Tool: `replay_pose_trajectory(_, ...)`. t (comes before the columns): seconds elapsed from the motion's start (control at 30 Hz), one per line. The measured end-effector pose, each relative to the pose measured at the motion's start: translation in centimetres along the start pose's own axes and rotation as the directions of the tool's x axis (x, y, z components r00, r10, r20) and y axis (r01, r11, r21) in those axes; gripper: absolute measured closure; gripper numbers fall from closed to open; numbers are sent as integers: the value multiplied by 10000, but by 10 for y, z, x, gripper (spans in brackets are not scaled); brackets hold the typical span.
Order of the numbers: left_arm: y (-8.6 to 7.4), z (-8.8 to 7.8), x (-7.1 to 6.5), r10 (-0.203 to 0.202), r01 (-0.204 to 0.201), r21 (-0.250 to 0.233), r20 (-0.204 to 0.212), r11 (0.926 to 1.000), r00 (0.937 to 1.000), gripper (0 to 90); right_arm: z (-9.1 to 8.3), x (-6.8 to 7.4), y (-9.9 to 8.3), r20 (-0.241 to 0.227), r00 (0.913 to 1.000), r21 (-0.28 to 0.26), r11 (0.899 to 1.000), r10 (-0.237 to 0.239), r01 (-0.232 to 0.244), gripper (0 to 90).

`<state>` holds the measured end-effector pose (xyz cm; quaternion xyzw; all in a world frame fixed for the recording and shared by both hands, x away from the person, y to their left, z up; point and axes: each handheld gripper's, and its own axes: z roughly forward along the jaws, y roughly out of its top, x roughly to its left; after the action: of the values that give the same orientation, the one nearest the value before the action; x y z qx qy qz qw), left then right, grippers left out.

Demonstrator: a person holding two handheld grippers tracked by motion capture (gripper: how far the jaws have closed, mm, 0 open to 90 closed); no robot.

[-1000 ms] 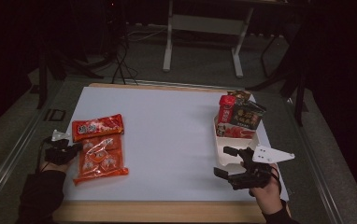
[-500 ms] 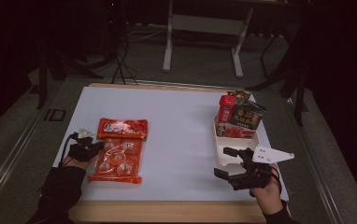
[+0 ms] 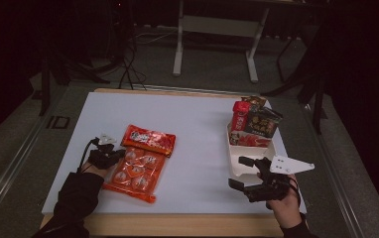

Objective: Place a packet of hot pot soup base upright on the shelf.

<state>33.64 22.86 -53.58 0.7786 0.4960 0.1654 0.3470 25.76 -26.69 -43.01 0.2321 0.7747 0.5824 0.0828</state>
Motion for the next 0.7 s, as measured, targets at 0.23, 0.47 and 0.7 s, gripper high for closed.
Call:
replay_pose_trajectory(0.23, -5, -21, 2, 225, -234, 164, 536, 9996, 9983, 900, 1, 1, 1, -50, 10000, -1, 10000, -3, 3, 151)
replay_pose_trajectory(0.47, -24, -31, -5, 670, -732, 790, 776, 9942, 9947, 900, 2, 1, 1, -128, 9999, 22, 10000, 23, -23, 151)
replay_pose_trajectory(0.7, -29, -30, -9, 636, -691, 691, 792, 9952, 9948, 900, 2, 2, 1, -134, 9999, 11, 10000, 33, -32, 151)
